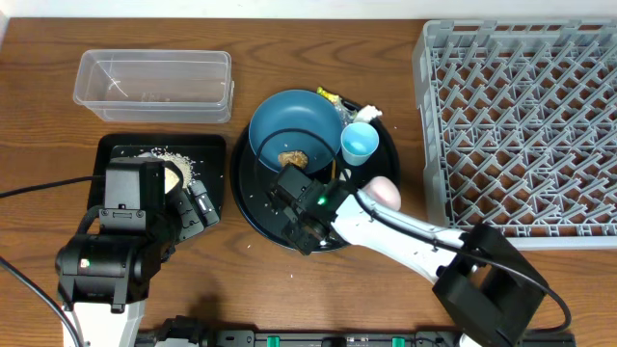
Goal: Sort waste into correct bins and load items into the dishwasher rack
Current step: 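Lift the green bowl and carry it right over the dish rack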
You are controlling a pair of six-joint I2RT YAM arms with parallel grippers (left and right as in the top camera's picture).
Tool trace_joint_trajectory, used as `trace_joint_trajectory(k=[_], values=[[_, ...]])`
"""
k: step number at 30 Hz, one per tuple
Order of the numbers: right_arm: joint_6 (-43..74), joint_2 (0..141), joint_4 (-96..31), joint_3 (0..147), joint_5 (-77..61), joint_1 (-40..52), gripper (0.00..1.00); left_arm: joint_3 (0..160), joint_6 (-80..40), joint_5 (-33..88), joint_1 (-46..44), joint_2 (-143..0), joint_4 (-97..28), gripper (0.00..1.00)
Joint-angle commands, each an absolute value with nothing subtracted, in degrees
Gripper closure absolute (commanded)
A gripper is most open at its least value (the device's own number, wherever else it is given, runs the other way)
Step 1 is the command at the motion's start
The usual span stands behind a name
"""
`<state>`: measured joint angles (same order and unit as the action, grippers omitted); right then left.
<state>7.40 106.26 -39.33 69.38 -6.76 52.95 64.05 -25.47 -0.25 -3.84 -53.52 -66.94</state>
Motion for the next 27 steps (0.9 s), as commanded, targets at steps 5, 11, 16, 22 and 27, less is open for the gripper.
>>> trace_joint_trajectory(k=[5, 11, 16, 22, 27], values=[[8.3, 106.6, -40.2, 72.9, -9.6, 50.7, 0.99, 64.6, -25.2, -0.9, -3.6, -53.5, -67.0, 0.02], [8.3, 104.3, -40.3, 77.6, -13.2, 50.3, 0.99, 64.6, -25.2, -0.9, -3.6, -53.5, -67.0, 0.02], [9.6, 101.1, -40.3, 80.5, -17.0, 49.0, 0.99, 64.6, -25.2, -0.9, -3.6, -53.5, -67.0, 0.02], [13.3, 90.6, -40.5, 81.8, -17.0, 42.9, 0.99, 64.6, -25.2, -0.9, -3.6, -53.5, -67.0, 0.02], [13.2, 79.5, -43.6, 81.8, -18.6, 33.4, 0.99, 64.6, -25.2, -0.9, -3.6, -53.5, -67.0, 0.02]])
